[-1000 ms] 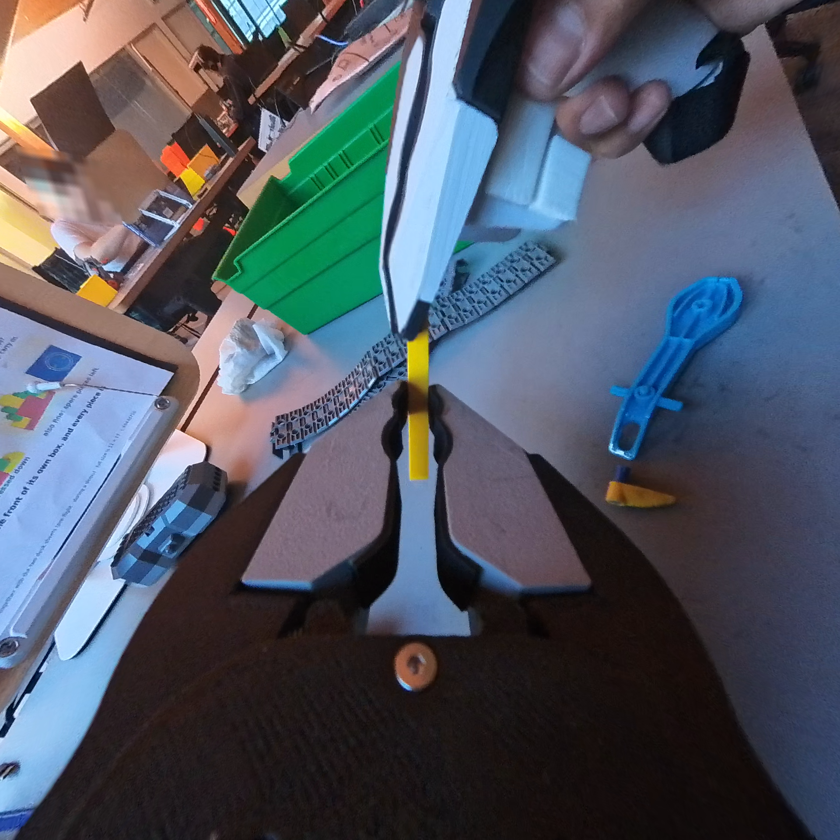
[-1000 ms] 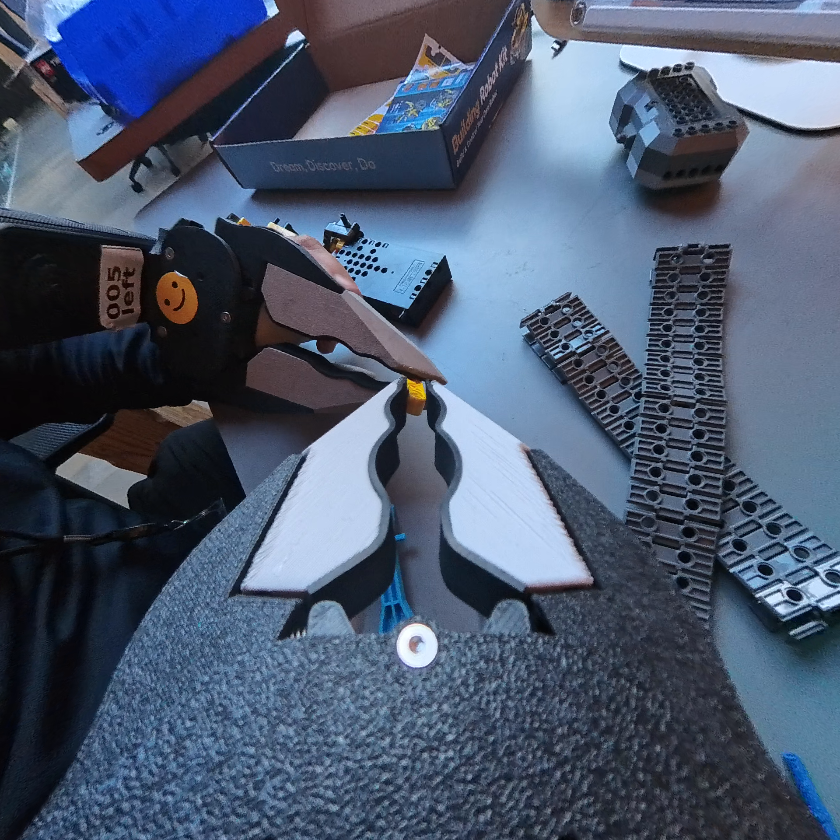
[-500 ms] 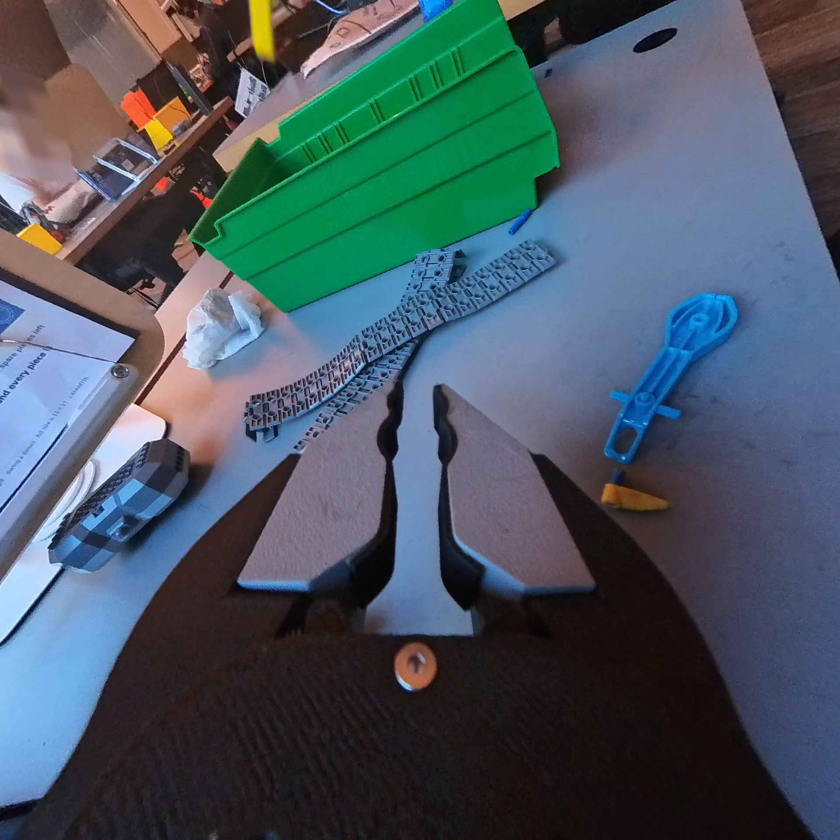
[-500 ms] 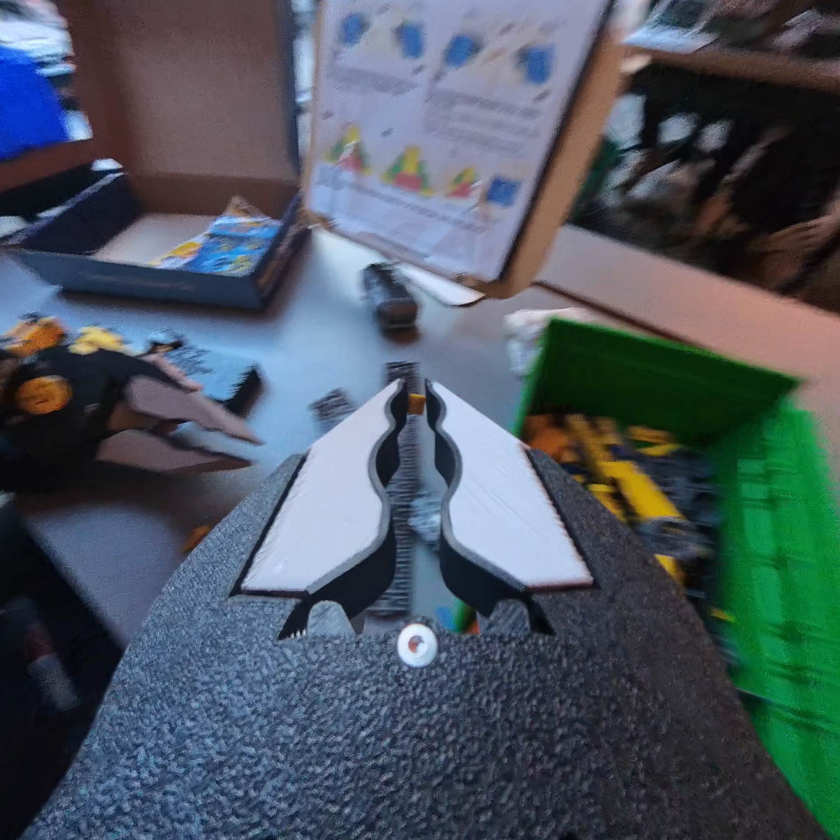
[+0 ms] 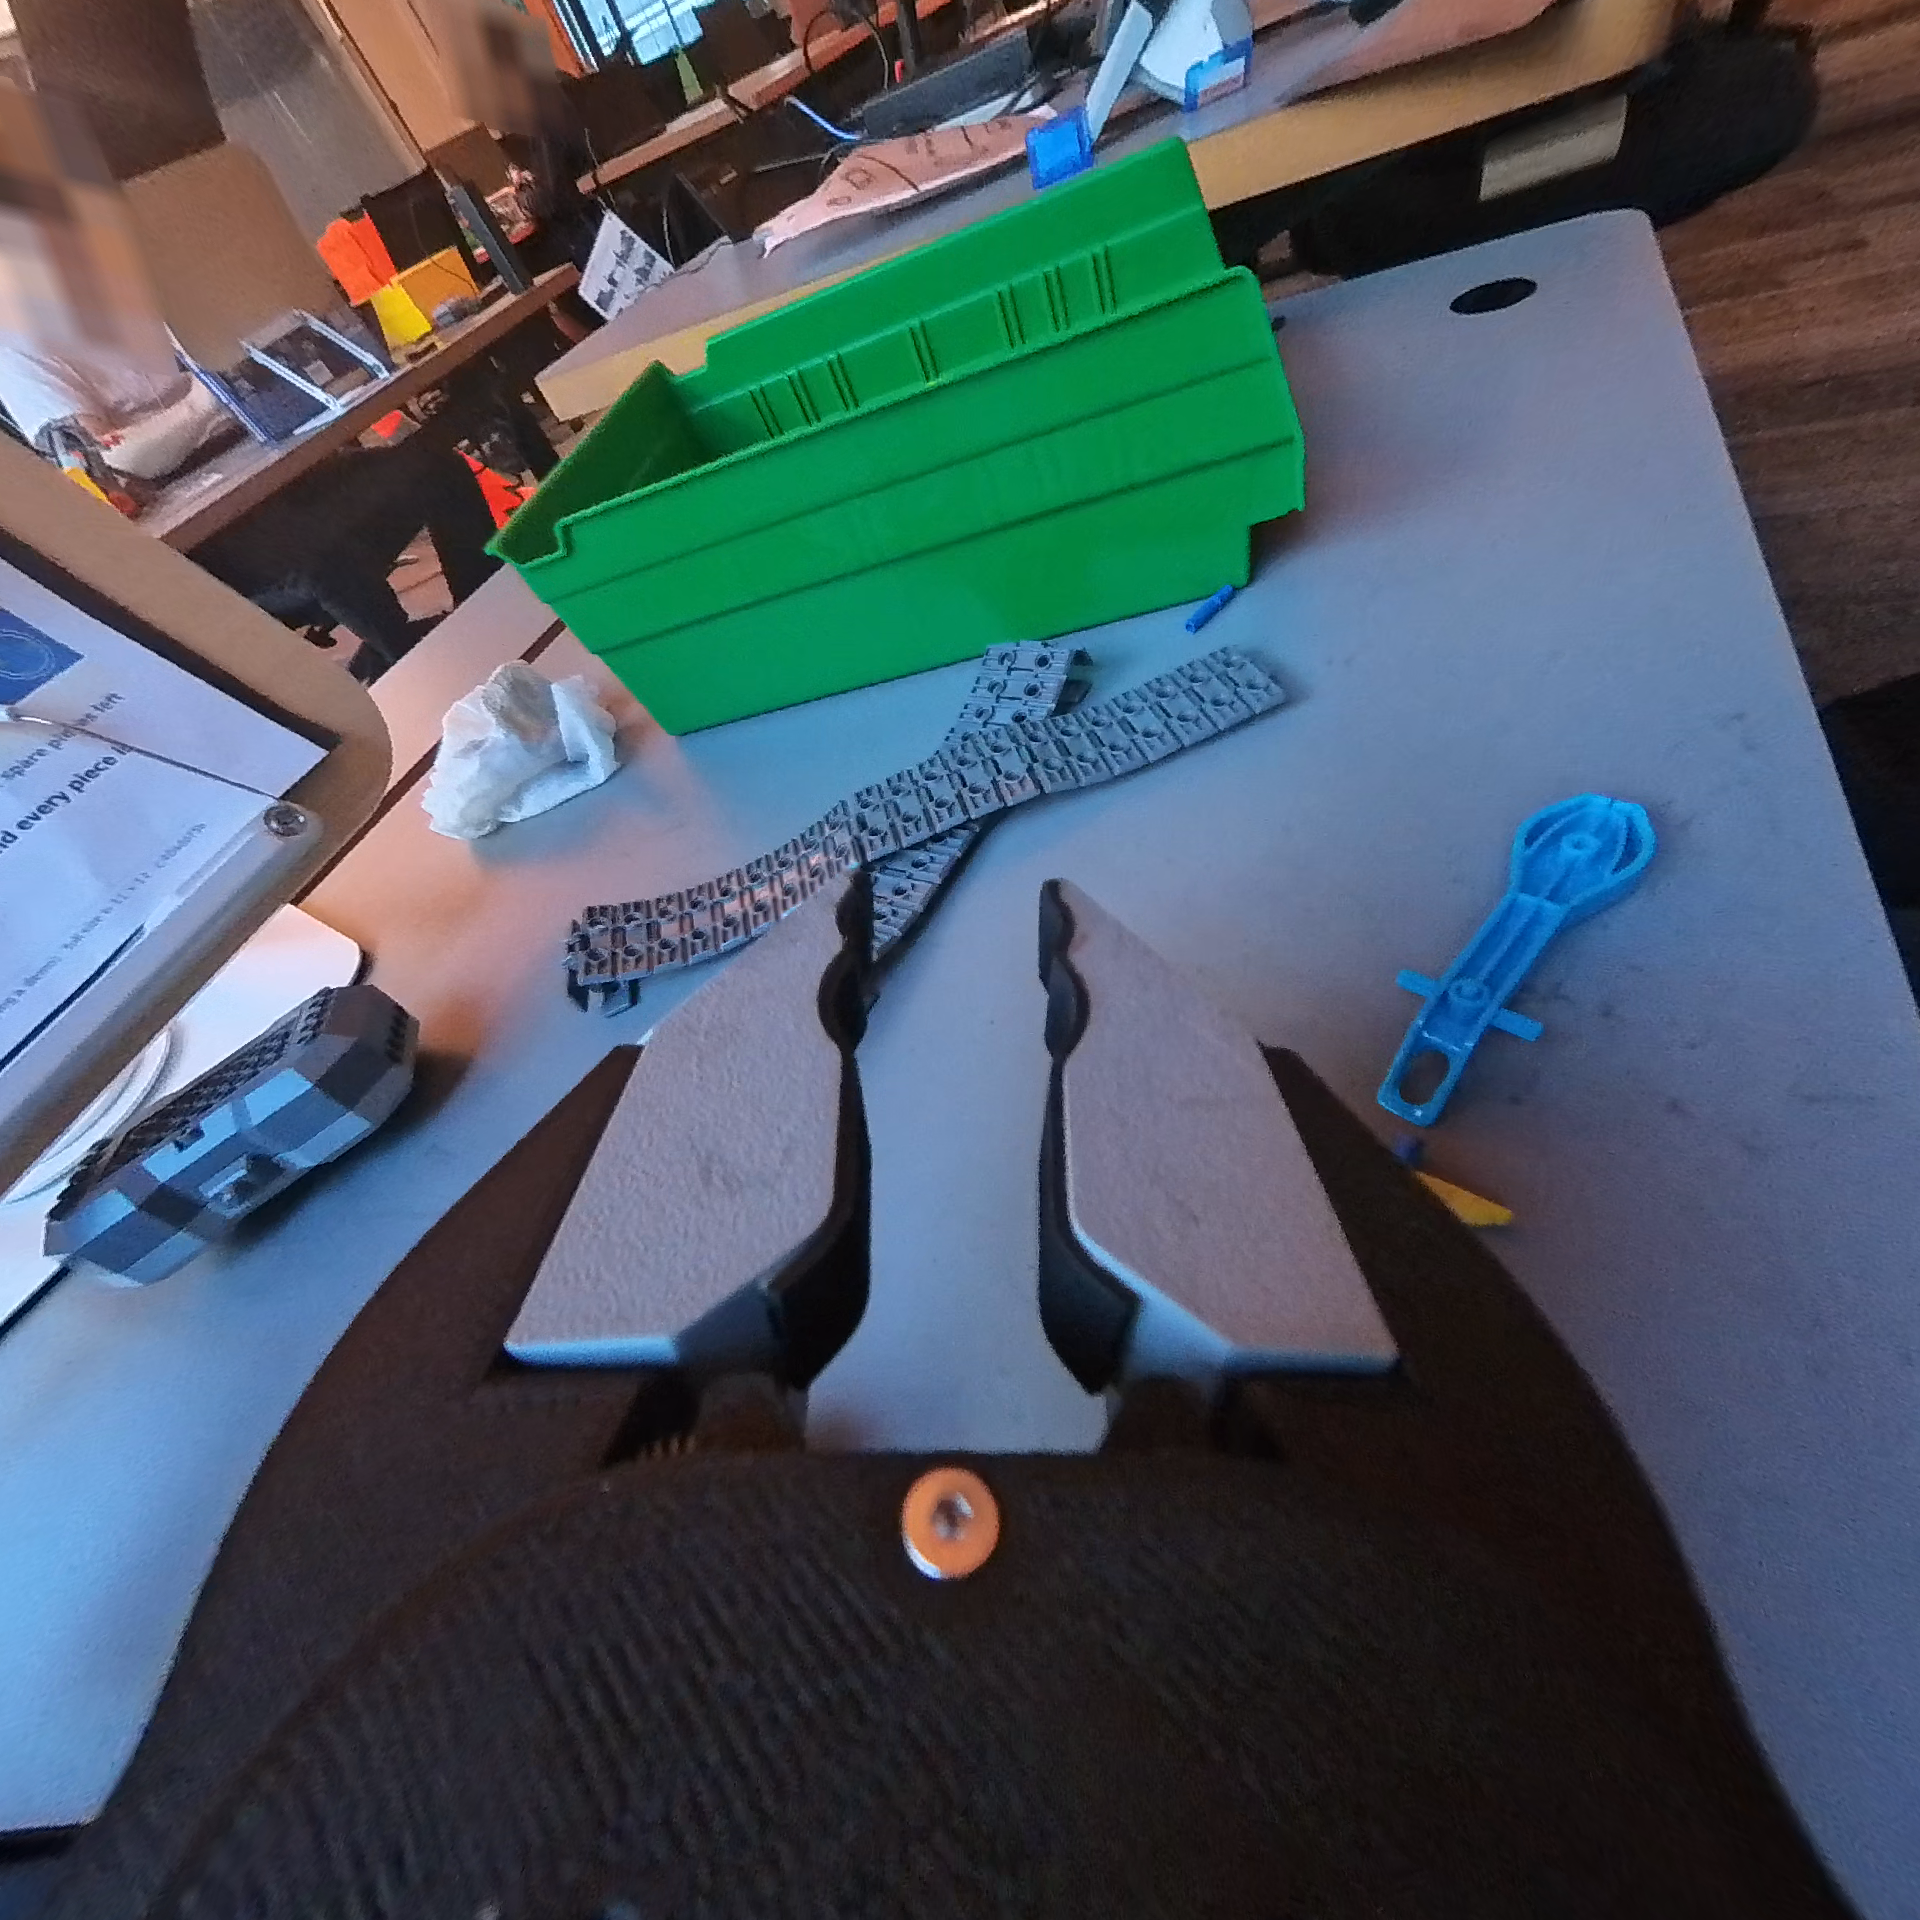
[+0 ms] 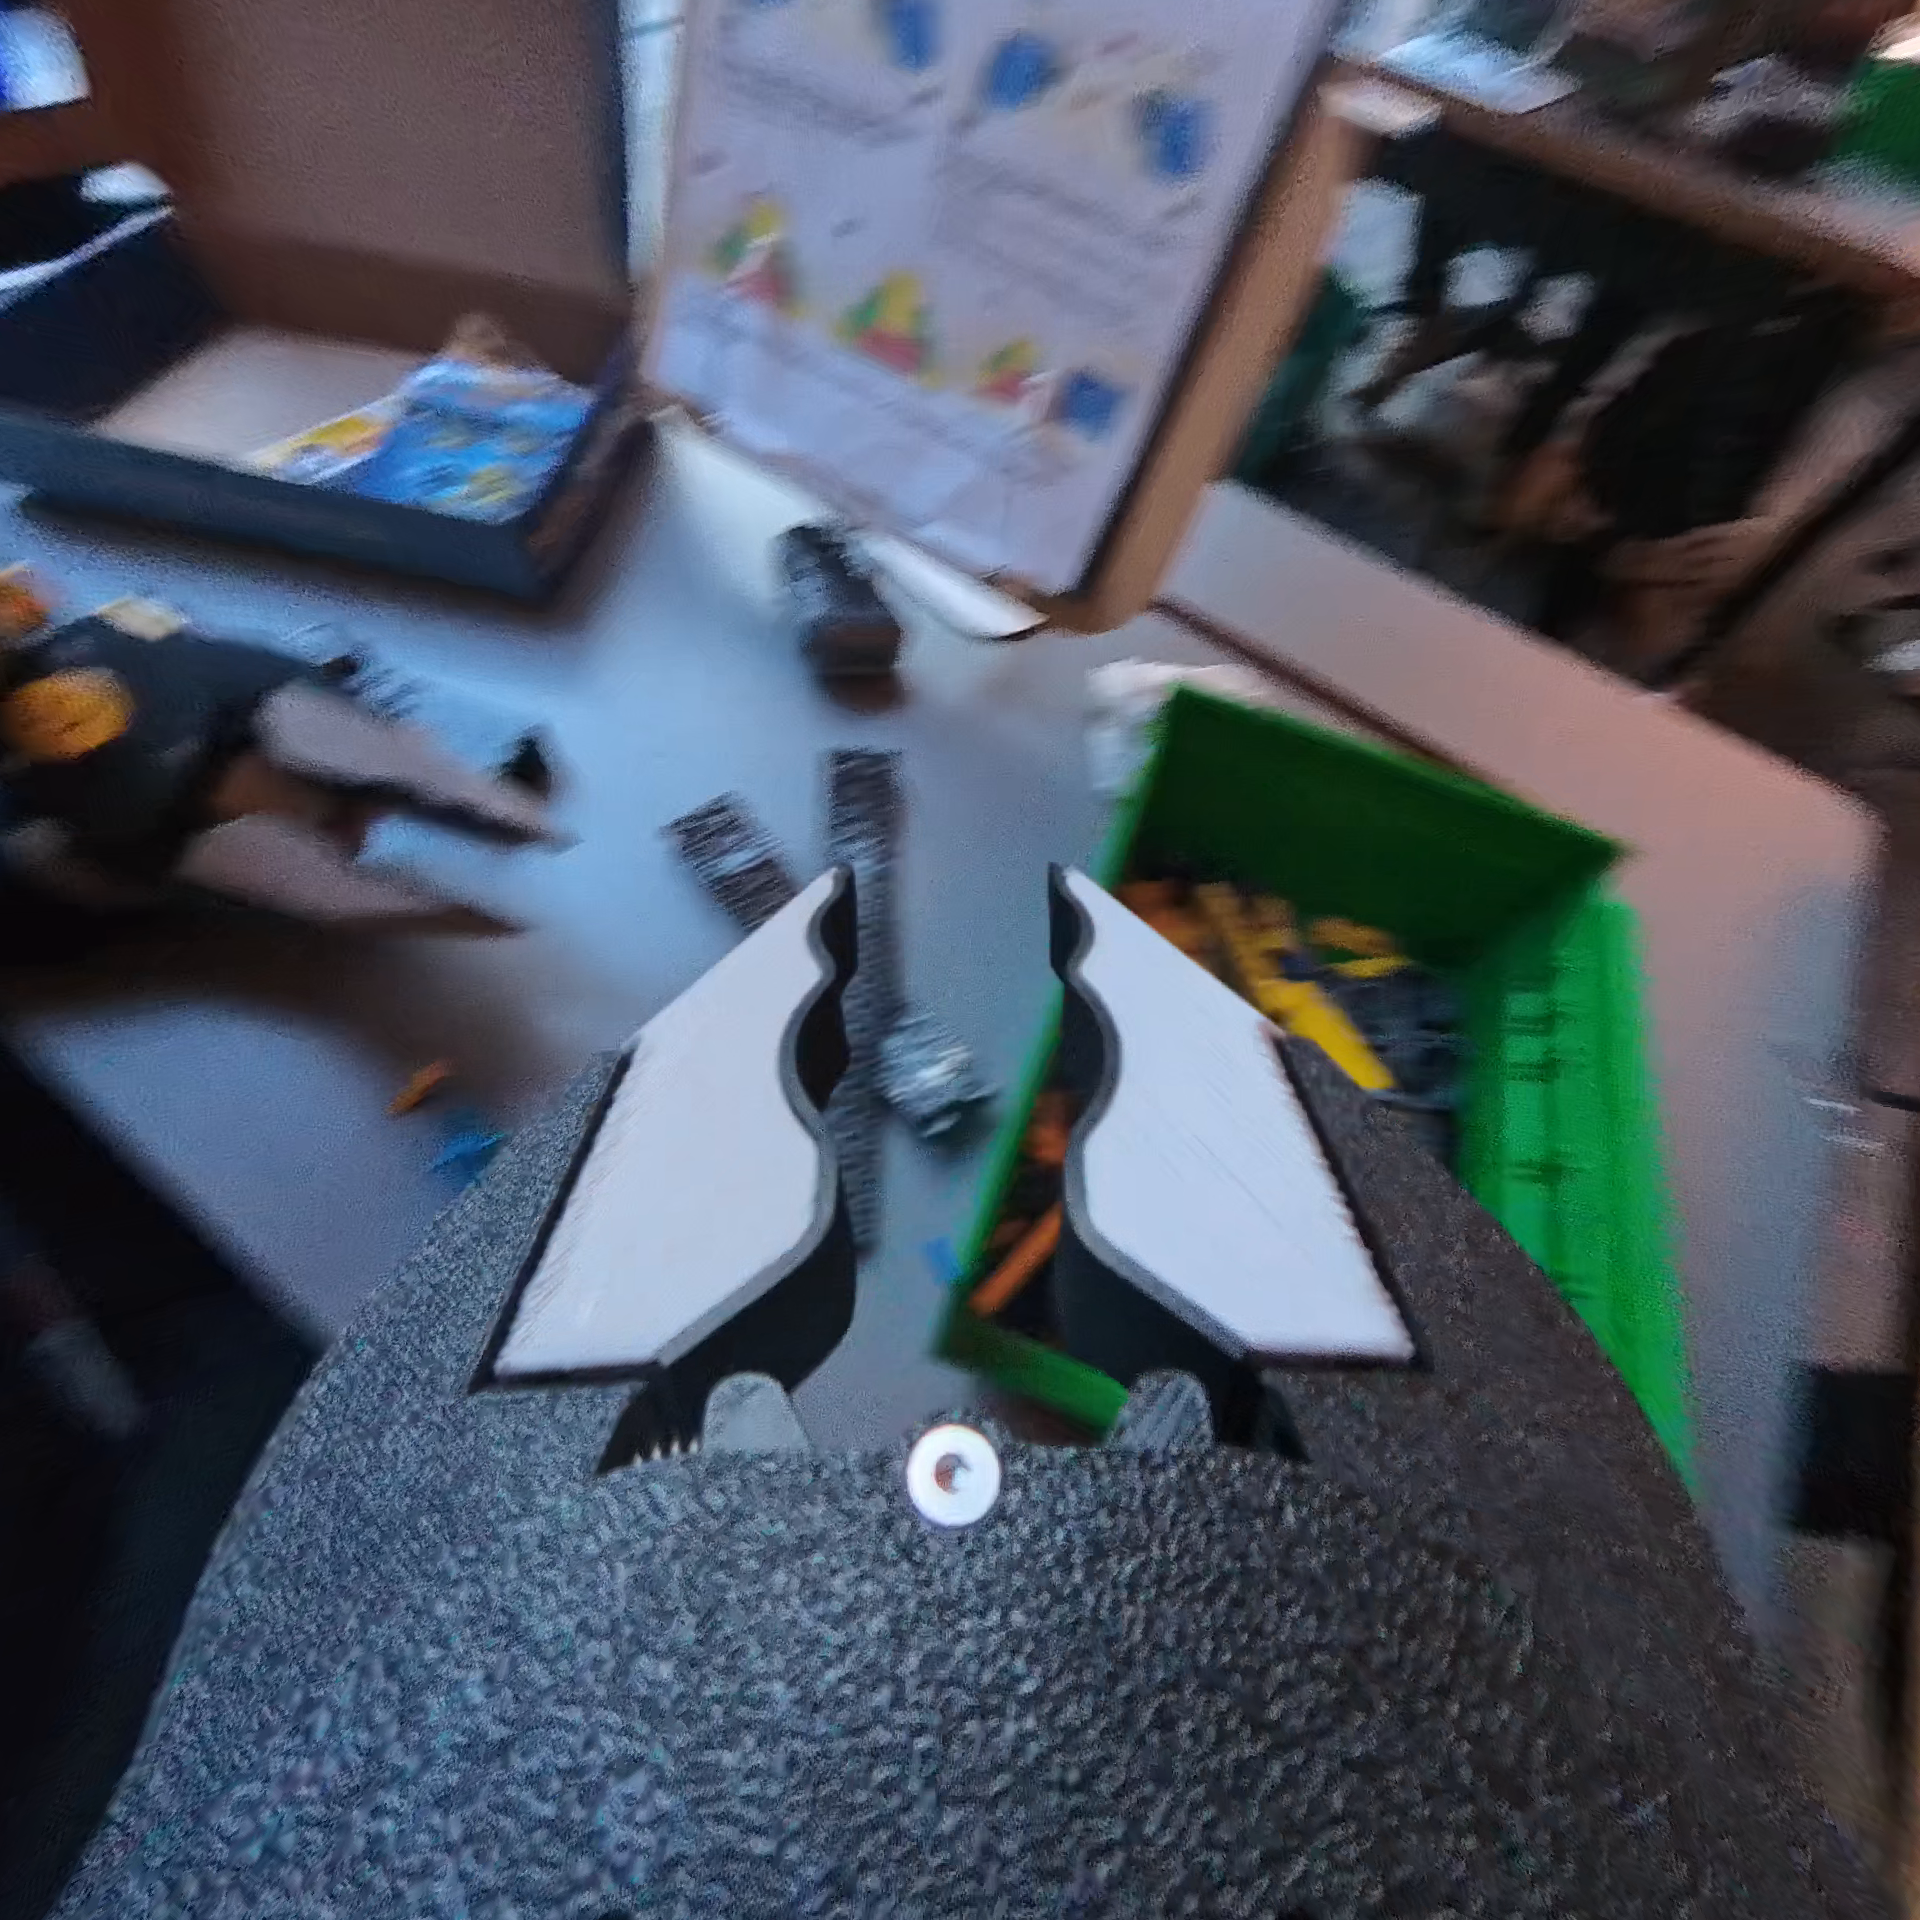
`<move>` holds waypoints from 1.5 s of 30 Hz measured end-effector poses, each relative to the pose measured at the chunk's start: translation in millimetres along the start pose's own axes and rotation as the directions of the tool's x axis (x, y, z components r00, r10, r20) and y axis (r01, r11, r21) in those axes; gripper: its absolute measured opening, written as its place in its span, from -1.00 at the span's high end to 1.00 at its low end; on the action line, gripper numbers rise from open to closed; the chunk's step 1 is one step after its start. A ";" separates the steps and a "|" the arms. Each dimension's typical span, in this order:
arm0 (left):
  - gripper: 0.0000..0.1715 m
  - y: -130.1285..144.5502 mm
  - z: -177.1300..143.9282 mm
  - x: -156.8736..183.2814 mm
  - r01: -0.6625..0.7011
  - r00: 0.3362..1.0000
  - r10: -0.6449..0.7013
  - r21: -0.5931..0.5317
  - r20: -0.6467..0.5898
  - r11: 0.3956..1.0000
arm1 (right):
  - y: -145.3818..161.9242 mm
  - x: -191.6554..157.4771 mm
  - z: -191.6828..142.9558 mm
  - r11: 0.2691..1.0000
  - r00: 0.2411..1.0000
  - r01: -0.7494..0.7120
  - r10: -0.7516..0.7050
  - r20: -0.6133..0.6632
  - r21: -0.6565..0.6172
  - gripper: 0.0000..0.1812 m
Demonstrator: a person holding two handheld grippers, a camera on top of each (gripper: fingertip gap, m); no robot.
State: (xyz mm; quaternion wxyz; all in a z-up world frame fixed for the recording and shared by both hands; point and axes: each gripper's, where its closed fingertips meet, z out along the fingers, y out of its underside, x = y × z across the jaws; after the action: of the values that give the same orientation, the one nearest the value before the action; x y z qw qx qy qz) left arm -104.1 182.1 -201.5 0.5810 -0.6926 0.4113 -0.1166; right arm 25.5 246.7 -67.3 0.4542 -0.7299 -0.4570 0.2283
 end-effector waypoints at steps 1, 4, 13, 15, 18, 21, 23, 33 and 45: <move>0.65 -0.3 -0.5 -0.6 0.003 1.000 -0.003 0.002 0.000 1.000 | 14.6 -26.2 6.8 1.000 0.997 0.001 0.001 0.078 -0.019 0.64; 0.63 -1.3 -2.2 -1.2 -0.001 1.000 0.001 0.006 0.000 1.000 | 71.4 -98.4 29.7 0.994 0.972 0.038 -0.013 0.233 -0.102 0.64; 0.67 1.0 -7.2 3.0 -0.025 1.000 0.025 0.028 -0.001 0.999 | 165.6 -143.9 80.8 0.957 0.972 0.168 -0.120 0.203 -0.236 0.77; 0.68 4.6 -9.0 5.0 -0.025 1.000 0.025 0.025 0.000 0.999 | 167.4 -127.9 86.4 0.958 0.978 0.152 -0.111 0.174 -0.242 1.00; 0.70 7.0 -13.7 4.2 -0.045 0.999 0.044 0.021 0.029 0.999 | 163.5 -117.3 89.2 0.968 0.982 0.091 -0.048 0.184 -0.235 0.82; 0.74 8.4 -19.6 9.0 -0.070 0.996 0.069 0.012 0.048 0.997 | 152.0 -100.8 71.4 0.980 0.992 0.070 -0.049 0.116 -0.185 0.70; 0.76 9.6 -22.6 15.9 -0.098 0.994 0.098 -0.001 0.053 0.995 | 146.6 -78.0 49.2 0.991 0.999 0.045 -0.043 0.020 -0.126 0.73; 0.90 18.3 -14.2 48.1 -0.293 0.953 0.298 -0.101 0.046 0.951 | 202.8 -24.4 9.3 0.990 0.975 -0.074 0.047 -0.219 -0.117 0.77; 1.00 9.9 -69.4 98.0 -0.214 0.977 0.214 -0.041 -0.011 0.976 | 195.4 -58.0 21.2 0.998 0.994 -0.046 0.051 -0.099 0.049 0.82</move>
State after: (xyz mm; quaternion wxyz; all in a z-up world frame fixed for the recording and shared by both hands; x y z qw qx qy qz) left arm -90.5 63.9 -220.8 0.5742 -0.6560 0.4877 -0.0468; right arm 71.7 172.5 -252.6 0.4879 -0.7404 -0.4104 0.2132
